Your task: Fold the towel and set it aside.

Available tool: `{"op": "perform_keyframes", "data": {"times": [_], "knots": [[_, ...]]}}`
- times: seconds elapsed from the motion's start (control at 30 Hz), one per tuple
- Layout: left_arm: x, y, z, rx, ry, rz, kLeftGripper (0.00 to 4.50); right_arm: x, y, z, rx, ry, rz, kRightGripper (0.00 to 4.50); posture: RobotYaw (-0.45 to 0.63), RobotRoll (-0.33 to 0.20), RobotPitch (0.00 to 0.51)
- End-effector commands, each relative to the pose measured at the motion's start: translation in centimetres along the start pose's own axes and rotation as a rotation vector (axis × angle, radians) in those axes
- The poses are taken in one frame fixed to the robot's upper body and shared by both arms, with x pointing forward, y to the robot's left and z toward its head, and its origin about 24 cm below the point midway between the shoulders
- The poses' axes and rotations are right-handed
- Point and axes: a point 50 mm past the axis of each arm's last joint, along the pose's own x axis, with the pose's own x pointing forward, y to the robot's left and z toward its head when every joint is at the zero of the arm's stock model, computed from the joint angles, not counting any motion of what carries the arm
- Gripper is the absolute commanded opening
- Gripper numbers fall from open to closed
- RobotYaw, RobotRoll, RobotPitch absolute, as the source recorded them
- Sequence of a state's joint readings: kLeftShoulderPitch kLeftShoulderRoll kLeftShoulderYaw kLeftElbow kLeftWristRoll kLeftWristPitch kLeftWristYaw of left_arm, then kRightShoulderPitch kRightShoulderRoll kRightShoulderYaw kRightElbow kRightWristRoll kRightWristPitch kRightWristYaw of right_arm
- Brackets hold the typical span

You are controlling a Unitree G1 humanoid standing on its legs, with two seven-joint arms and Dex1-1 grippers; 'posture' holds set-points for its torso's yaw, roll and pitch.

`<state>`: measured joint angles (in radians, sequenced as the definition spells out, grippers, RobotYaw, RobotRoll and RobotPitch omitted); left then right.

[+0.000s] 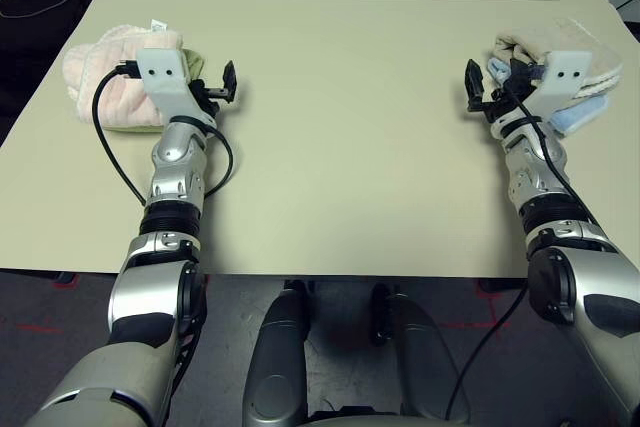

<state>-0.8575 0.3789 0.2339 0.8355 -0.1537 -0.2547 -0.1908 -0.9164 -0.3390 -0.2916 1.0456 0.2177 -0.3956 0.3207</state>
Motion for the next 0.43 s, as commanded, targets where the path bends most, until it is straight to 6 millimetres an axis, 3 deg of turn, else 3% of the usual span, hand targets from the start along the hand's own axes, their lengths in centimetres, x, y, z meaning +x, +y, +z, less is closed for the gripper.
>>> {"op": "perform_keyframes", "data": {"times": [0.03,0.2,0.43], "knots": [[-0.2,0.3,-0.4,-0.002,0.02,0.009,4.47,-0.2,-0.2,-0.4,0.007,0.022,-0.01,4.5,0.05,0.0,0.209],[0.4,-0.1,-0.1,-0.002,0.024,0.002,4.47,0.4,-0.2,0.1,0.006,0.03,0.001,4.5,0.06,0.0,0.192],[0.6,0.0,0.3,0.012,0.022,-0.012,4.47,0.9,-0.2,0.6,0.013,0.02,-0.009,4.5,0.07,0.0,0.216]]}}
